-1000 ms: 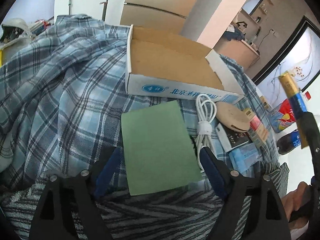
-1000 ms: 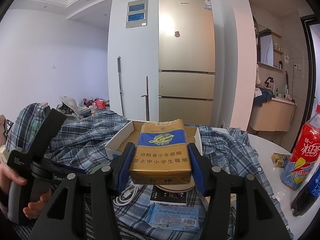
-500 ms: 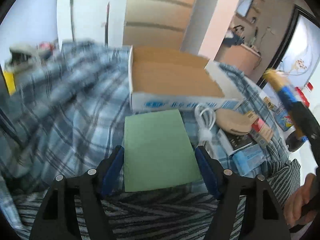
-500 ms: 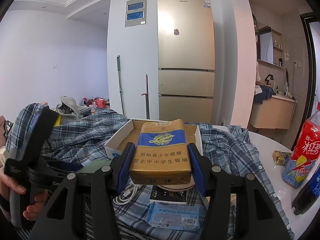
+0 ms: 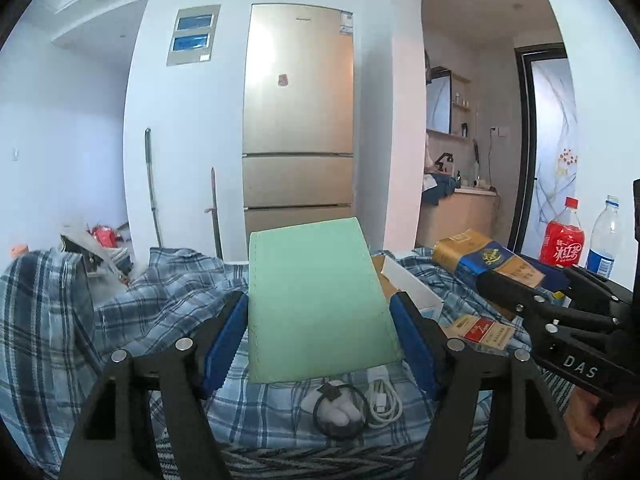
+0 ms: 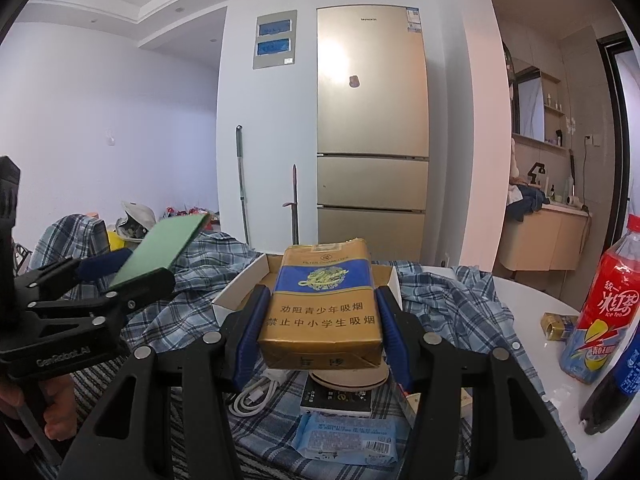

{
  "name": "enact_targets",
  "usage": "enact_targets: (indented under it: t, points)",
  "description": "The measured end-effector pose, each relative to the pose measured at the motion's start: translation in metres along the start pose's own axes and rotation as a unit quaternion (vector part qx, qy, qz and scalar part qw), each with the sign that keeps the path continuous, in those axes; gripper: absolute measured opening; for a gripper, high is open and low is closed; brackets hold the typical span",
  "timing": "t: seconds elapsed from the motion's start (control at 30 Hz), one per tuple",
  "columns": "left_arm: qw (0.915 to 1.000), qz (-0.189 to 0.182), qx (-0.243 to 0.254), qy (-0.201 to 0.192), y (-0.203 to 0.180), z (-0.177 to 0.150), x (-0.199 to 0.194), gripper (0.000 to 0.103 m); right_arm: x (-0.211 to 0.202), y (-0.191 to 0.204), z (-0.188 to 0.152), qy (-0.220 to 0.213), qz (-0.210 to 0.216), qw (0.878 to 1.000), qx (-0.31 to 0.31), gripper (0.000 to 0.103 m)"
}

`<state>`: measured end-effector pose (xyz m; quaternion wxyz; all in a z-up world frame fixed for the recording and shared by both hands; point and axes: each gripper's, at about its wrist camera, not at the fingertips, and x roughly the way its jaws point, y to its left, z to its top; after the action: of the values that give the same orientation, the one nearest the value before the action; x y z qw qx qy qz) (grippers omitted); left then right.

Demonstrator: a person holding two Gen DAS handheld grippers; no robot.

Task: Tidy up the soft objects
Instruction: 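Carry the green card and cigarette pack over the cardboard box with both tools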

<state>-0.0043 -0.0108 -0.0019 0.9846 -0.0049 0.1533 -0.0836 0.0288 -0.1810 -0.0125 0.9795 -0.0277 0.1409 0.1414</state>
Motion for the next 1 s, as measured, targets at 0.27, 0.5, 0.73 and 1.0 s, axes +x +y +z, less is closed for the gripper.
enact_targets:
  t: [0.27,0.5,0.73,1.0]
  points:
    - [0.9999,0.005,-0.011,-0.011,0.007,0.024,-0.012,0.075,-0.011,-0.001,0.011,-0.017,-0.003,1.0,0.0,0.052]
    - [0.9984,-0.003,0.027,-0.049,-0.003,0.067,-0.026,0.075,-0.019,-0.013,0.035,-0.037,-0.021,0.999,0.014,0.052]
    - [0.9957,0.002,0.044,-0.081,-0.013,0.095,-0.03,0.075,-0.025,-0.025,0.083,-0.077,-0.045,0.996,0.018,0.052]
    - [0.9949,0.0,0.012,-0.1,-0.017,0.129,-0.018,0.075,-0.021,-0.019,0.129,-0.129,-0.056,0.99,0.031,0.052]
